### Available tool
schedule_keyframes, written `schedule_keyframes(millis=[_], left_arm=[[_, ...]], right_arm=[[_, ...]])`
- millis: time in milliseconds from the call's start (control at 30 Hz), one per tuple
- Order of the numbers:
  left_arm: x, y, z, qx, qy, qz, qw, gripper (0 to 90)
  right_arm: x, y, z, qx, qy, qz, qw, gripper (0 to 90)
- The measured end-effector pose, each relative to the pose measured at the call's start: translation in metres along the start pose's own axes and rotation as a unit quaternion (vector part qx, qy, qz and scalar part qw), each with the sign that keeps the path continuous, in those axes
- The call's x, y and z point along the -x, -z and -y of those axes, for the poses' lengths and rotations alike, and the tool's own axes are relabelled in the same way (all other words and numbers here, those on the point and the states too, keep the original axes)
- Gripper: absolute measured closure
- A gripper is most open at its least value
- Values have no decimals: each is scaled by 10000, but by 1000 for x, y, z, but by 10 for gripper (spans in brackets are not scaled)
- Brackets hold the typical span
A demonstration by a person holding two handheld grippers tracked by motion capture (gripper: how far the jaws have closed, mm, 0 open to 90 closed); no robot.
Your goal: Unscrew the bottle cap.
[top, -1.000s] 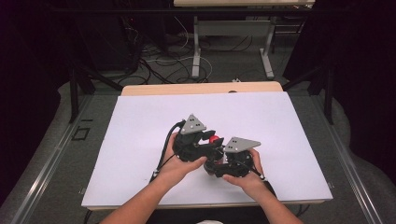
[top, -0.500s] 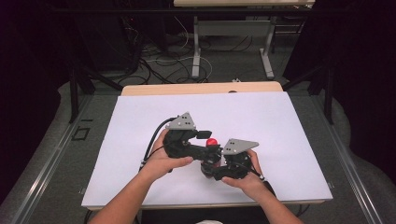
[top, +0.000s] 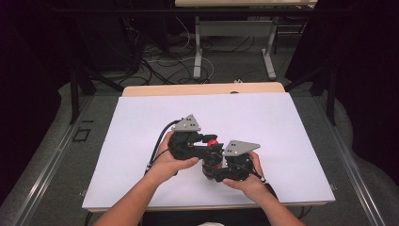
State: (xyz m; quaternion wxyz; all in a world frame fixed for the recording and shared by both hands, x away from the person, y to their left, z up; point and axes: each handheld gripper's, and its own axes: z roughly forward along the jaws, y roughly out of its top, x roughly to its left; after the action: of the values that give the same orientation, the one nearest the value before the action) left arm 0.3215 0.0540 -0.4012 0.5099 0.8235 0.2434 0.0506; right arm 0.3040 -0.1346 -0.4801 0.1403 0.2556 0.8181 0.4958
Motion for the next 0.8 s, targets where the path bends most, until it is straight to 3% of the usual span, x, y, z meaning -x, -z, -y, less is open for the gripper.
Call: schedule_keyframes(millis=[100,167,233,300,433,667,800], left_arm=[[12,-3,0,63,274,-539,9982,611],[20,-5,0,91,195,-836,9963,612],[23,-7,0,141,250,-967,9949,611],[21,-6,-2,93,219,-924,9954,602],[17,0,-6,88,257,-640,9976,502],[6,10,-6,-9,-28,-112,9999,484],[-3,8,-2,-26,21,92,10000,513]], right_arm=[[0,0,0,-44,-97,144,9998,301],[0,0,0,-29,-139,207,9997,301],[-1,0,0,7,-157,265,9995,301],[0,1,0,-41,-169,194,9997,301],[2,1,1,-47,-190,120,9997,301],[2,3,0,-57,-198,-26,9998,301],[0,3,-2,9,-132,-51,9999,301]])
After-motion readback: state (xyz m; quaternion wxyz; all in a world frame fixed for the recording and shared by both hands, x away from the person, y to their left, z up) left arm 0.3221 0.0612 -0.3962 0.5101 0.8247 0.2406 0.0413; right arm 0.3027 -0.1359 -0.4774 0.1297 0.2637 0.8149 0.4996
